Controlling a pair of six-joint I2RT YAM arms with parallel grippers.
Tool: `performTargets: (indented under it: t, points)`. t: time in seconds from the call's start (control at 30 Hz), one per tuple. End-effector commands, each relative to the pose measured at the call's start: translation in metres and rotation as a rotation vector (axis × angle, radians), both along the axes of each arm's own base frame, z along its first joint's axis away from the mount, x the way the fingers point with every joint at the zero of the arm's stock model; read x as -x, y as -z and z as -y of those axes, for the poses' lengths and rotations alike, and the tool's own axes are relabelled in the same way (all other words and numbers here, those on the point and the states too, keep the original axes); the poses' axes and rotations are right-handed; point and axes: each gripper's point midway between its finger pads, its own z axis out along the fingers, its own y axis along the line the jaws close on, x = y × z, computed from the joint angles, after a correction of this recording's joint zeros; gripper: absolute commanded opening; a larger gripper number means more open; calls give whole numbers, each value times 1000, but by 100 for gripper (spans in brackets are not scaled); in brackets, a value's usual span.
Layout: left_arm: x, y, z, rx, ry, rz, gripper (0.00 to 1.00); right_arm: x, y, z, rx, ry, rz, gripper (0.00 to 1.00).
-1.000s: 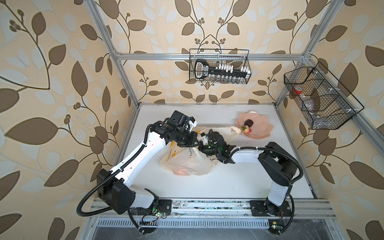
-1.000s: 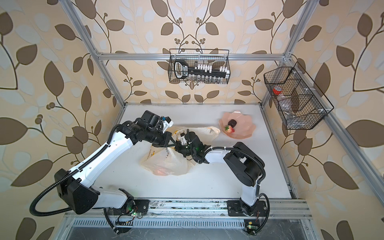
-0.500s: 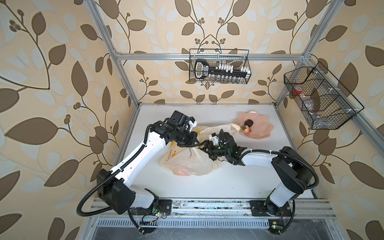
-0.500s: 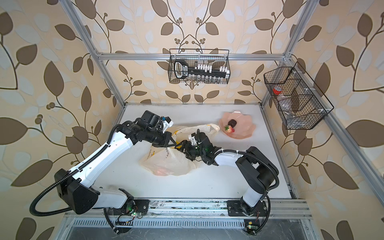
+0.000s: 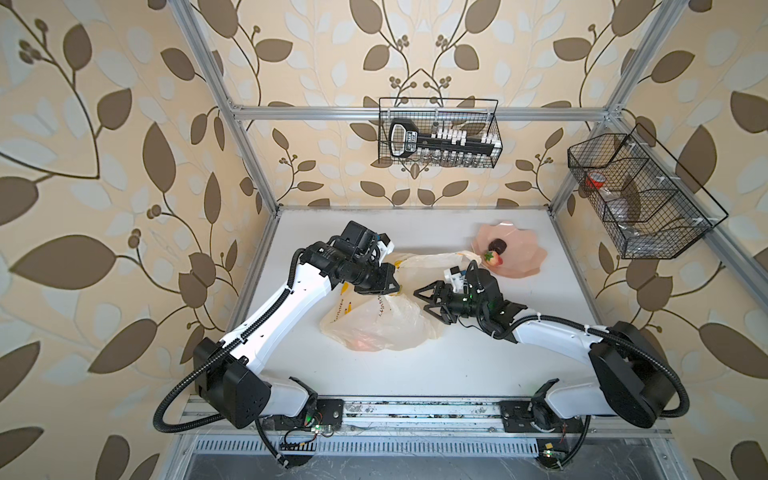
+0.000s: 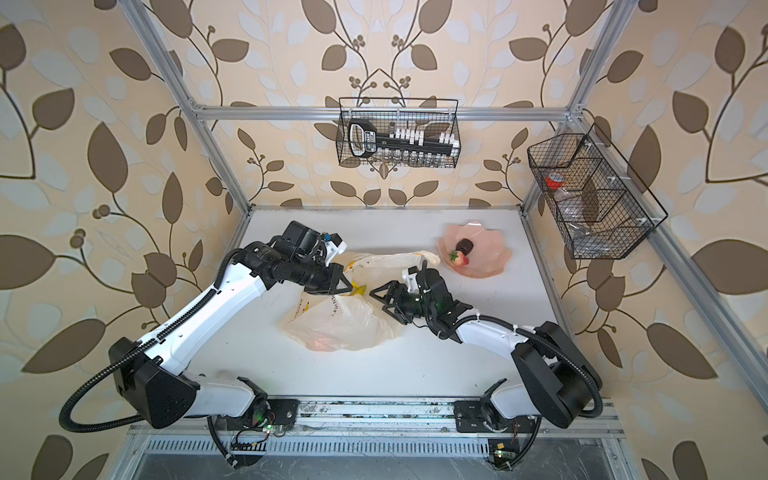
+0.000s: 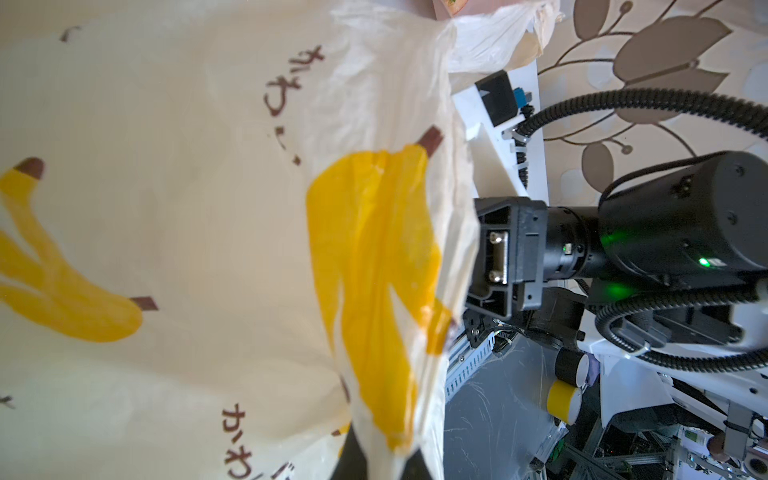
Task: Place the fruits into the plastic bag
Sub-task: 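Withdraw the right gripper from the bag back over the fruit bowl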
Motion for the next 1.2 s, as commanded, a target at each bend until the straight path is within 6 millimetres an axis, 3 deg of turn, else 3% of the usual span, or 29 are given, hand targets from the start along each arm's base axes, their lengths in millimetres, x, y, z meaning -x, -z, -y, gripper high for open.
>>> performTargets:
  t: [0.0, 0.47, 0.77, 0.97, 1.17]
  points:
    - [2, -3, 0, -4, 15, 26, 0, 2, 1, 18, 35, 35, 0, 80]
    - [1, 0, 3, 10, 16, 20, 0, 9, -17, 118, 156, 189, 49, 93]
    - [-1, 0, 5, 14, 15, 17, 0, 13, -27, 169, 190, 284, 96, 100]
    - [-1, 1, 5, 10, 18, 17, 0, 13, -37, 195, 201, 346, 119, 100]
    - [0, 1, 5, 10, 17, 15, 0, 11, -44, 207, 233, 362, 131, 100]
